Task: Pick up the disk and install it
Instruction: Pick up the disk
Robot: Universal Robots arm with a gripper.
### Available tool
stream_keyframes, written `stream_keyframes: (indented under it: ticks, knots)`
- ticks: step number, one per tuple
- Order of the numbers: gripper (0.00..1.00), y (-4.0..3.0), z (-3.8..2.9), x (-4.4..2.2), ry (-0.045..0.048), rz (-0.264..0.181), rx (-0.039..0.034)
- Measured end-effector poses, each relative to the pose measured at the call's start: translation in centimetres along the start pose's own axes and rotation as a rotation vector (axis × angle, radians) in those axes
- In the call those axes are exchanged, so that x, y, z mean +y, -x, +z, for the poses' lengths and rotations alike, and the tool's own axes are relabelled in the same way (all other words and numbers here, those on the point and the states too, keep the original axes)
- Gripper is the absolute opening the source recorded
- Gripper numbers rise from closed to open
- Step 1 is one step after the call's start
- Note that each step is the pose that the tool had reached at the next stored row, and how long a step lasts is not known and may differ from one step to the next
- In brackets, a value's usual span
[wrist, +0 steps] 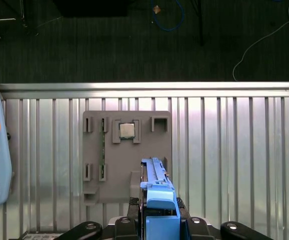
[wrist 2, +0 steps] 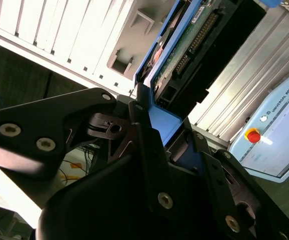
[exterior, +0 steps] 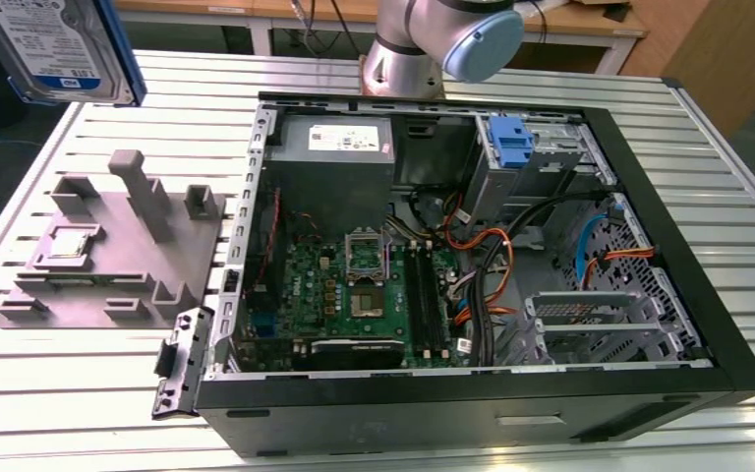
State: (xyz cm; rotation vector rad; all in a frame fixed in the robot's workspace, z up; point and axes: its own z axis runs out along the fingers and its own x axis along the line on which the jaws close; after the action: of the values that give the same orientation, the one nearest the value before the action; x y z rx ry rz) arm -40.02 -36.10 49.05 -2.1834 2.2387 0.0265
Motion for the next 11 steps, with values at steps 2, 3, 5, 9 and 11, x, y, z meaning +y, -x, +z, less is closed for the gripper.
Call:
stream_keyframes:
  ticks: [2, 3, 5, 9, 11]
  knots:
    - [0.36, 0.00, 0.00, -0.03, 0.0000, 0.000, -0.0001]
    - [0.36, 0.00, 0.00, -0.05, 0.0000, 0.000, 0.0000]
    - [0.36, 0.00, 0.00, -0.09, 0.0000, 0.000, 0.0000]
    - [0.36, 0.00, 0.01, -0.19, -0.0001, 0.000, -0.0001]
    - [0.36, 0.01, 0.00, -0.28, 0.0000, 0.000, 0.0000]
